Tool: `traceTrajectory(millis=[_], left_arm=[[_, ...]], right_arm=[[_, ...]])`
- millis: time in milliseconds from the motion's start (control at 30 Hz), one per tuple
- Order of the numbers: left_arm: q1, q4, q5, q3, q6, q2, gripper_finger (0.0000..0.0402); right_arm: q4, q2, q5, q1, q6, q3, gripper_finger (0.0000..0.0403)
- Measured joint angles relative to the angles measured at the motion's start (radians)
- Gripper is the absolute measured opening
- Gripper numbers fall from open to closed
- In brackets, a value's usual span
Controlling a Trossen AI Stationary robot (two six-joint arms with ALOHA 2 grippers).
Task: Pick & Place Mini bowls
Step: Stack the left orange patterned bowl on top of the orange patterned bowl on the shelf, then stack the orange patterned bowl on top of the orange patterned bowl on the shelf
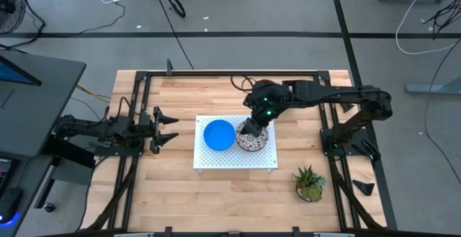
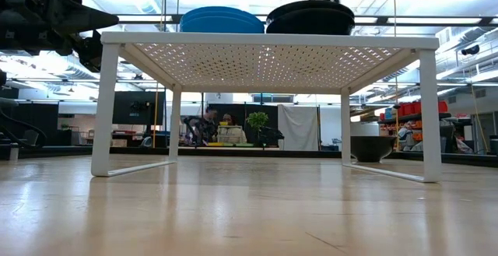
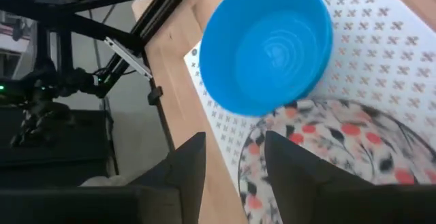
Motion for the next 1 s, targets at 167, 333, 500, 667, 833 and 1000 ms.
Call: traceTrajectory(millis=[167,333,500,667,833,1000], left_arm=[[0.000,0.000,0.000,0.000,0.000,0.000,0.0288],[0.000,0.000,0.000,0.000,0.000,0.000,0.0288],[0.000,0.000,0.000,0.000,0.000,0.000,0.0288],[0.000,0.000,0.000,0.000,0.000,0.000,0.0288],[0.000,0.000,0.000,0.000,0.000,0.000,0.0288],[0.000,0.000,0.000,0.000,0.000,0.000,0.0288]], right_arm=[[0.053,0.054,-0.016,0.000,-0.017,0.000,0.0151],[0.058,0.102,-0.013,-0.012,-0.045,-0.001,0.0151],[0.068,0.124,0.004,-0.017,-0.063,-0.001,0.0151],[0.067,0.129,0.013,-0.024,-0.065,-0.001,0.0151],[0.066,0.129,0.010,-0.024,-0.066,-0.001,0.0151],[0.059,0.097,0.006,-0.028,-0.078,-0.001,0.0151]])
